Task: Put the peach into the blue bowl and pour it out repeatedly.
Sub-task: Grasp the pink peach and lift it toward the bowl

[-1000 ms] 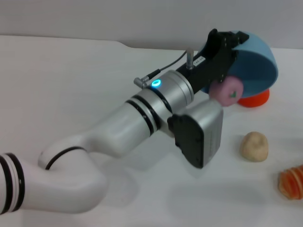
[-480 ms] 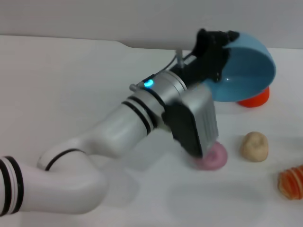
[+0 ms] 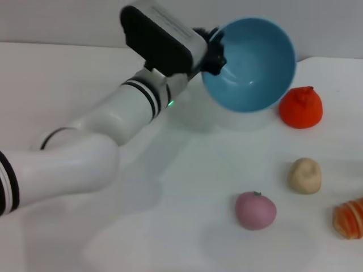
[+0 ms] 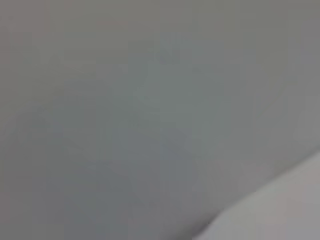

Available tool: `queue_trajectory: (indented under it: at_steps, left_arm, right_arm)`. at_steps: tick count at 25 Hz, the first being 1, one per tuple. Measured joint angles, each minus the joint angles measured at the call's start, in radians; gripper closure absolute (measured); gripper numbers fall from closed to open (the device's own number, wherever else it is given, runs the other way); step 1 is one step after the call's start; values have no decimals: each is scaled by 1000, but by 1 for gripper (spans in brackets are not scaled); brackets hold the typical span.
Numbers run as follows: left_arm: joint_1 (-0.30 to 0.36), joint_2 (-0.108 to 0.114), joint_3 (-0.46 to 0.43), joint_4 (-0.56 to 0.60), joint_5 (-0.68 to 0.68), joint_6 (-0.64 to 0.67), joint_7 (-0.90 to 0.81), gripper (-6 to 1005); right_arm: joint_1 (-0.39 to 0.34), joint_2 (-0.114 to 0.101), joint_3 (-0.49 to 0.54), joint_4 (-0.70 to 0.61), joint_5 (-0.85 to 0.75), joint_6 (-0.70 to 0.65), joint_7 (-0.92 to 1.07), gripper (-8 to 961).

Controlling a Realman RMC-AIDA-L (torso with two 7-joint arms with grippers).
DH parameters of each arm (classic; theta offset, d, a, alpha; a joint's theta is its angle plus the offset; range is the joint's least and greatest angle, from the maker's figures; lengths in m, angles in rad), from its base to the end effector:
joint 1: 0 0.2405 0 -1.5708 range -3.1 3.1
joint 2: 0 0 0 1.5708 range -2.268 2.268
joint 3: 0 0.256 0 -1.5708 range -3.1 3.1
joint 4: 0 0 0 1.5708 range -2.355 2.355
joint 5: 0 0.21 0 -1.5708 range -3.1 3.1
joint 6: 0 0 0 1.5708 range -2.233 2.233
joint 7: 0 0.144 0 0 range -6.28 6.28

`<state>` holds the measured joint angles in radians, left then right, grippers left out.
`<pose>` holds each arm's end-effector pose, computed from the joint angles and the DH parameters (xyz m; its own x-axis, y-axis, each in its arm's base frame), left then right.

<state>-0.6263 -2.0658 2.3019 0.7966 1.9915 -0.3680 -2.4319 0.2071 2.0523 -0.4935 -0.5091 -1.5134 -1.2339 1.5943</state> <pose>-0.1575 0.3927 -0.1107 0.9195 0.0364 0.3913 0.3504 -0.5268 -0.7744 0.4001 0.2702 0.0659 0.1131 -0.3446 -0.9319 -0.9902 -0.1170 -0.0769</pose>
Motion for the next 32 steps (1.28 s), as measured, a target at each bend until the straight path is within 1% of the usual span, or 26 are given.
queue_trajectory:
  at_steps: [3,5,6,7,9,11,13,15,18,21,24,27,32]
  left_arm:
    - [-6,1,-60,-6,0,138,-71,1000]
    - [-10,-1,-94,-7,-1,228,-82,1000]
    - [-12,-2,-104,-7,-1,252,-85,1000]
    - [-14,-3,-112,-7,-1,272,-89,1000]
    - [-17,-5,-128,-7,-2,311,-108,999]
    - [-16,-5,-128,-7,-2,317,-122,999]
    - [-12,-6,-123,-7,-2,314,-126,999]
    - [-8,-6,-121,-7,-2,313,-127,999]
    - [-2,-4,-121,-8,-2,316,-127,999]
    - [2,-4,-119,-8,-2,316,-127,1000]
    - [3,-4,-117,-8,-2,316,-127,1000]
    - [7,-3,-117,-7,-2,316,-127,999]
    - [10,-5,-117,-8,-2,306,-127,1000]
  right_arm:
    - [33,-8,-12,-133,-244,-57,239,274]
    - [81,-12,-20,-198,-407,-120,365,274]
    - [108,-14,-22,-221,-487,-161,420,274]
    - [143,-16,-26,-237,-555,-203,461,275]
    - [192,-16,-32,-244,-641,-266,500,275]
    - [242,-10,-47,-237,-702,-316,519,275]
    - [279,-1,-81,-216,-727,-336,521,276]
    - [305,6,-125,-187,-731,-329,521,276]
    - [349,8,-213,-91,-732,-268,524,277]
    - [392,7,-276,3,-742,-187,542,277]
    - [417,10,-330,46,-768,-120,580,278]
    - [434,12,-362,71,-772,-96,598,279]
    - [452,19,-377,105,-768,-47,603,280]
